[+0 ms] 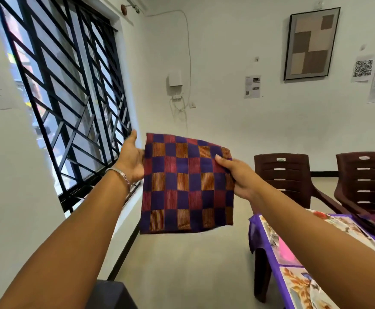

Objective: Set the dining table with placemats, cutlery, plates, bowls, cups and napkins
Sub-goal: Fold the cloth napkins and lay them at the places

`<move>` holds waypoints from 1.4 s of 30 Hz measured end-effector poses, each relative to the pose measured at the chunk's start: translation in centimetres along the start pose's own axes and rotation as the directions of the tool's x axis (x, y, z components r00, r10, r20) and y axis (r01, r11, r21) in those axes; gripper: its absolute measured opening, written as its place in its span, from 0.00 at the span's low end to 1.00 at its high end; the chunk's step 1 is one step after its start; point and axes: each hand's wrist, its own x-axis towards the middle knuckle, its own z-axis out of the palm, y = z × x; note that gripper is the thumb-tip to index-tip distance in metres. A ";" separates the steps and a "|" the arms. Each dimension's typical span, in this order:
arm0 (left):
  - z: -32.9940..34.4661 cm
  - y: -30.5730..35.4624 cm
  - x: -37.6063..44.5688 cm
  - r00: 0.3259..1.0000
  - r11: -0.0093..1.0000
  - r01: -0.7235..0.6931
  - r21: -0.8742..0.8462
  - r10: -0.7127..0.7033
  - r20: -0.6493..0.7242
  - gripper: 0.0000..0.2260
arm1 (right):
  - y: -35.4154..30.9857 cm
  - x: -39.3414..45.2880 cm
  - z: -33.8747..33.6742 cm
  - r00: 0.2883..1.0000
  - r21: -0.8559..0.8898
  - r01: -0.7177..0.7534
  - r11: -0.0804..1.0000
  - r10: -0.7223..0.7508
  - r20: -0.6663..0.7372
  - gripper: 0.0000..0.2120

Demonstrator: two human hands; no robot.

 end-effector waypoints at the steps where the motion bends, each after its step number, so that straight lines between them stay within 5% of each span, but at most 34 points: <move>1: -0.8 -0.7 0.6 0.988 0.990 0.143 0.018 -0.143 0.053 0.41 | 0.0 0.8 -0.1 0.996 -0.010 -0.006 1.000 0.005 -0.086 0.15; 4: -2.5 -2.1 2.5 0.943 0.945 0.302 0.125 -0.315 0.104 0.35 | -0.3 3.3 -1.0 0.970 -0.033 -0.102 0.994 0.092 -0.224 0.10; 7: -3.2 -2.5 4.9 0.958 0.936 0.286 0.205 -0.281 -0.052 0.12 | -0.3 5.5 -2.1 0.970 -0.117 -0.206 0.972 0.186 -0.159 0.10; 11: -5.4 -2.2 10.0 0.975 0.902 0.193 0.387 -0.131 -0.181 0.09 | -0.5 9.5 -2.0 0.983 -0.249 -0.182 0.951 0.184 -0.017 0.10; 16: -7.3 1.8 16.3 0.964 0.846 -0.172 0.504 0.251 -0.093 0.09 | -2.2 17.7 -0.3 0.988 -0.335 0.141 0.932 -0.156 -0.016 0.14; 19: -8.8 5.3 20.3 0.845 0.736 -0.509 0.446 0.527 0.095 0.10 | -4.5 22.0 1.3 0.879 -0.235 0.471 0.850 -0.475 0.044 0.15; 22: -9.7 7.9 23.9 0.781 0.690 -0.617 0.378 0.598 0.183 0.08 | -6.1 25.6 2.6 0.795 -0.203 0.606 0.769 -0.597 0.110 0.18; 29: -11.7 10.5 30.9 0.811 0.670 -0.571 0.474 0.550 0.199 0.27 | -7.3 33.3 1.4 0.786 -0.308 0.618 0.723 -0.582 0.209 0.28; 42: -11.0 9.8 45.8 0.879 0.779 -0.469 0.417 0.459 0.131 0.21 | -10.1 48.5 -5.9 0.810 -0.487 0.586 0.647 -0.462 0.361 0.17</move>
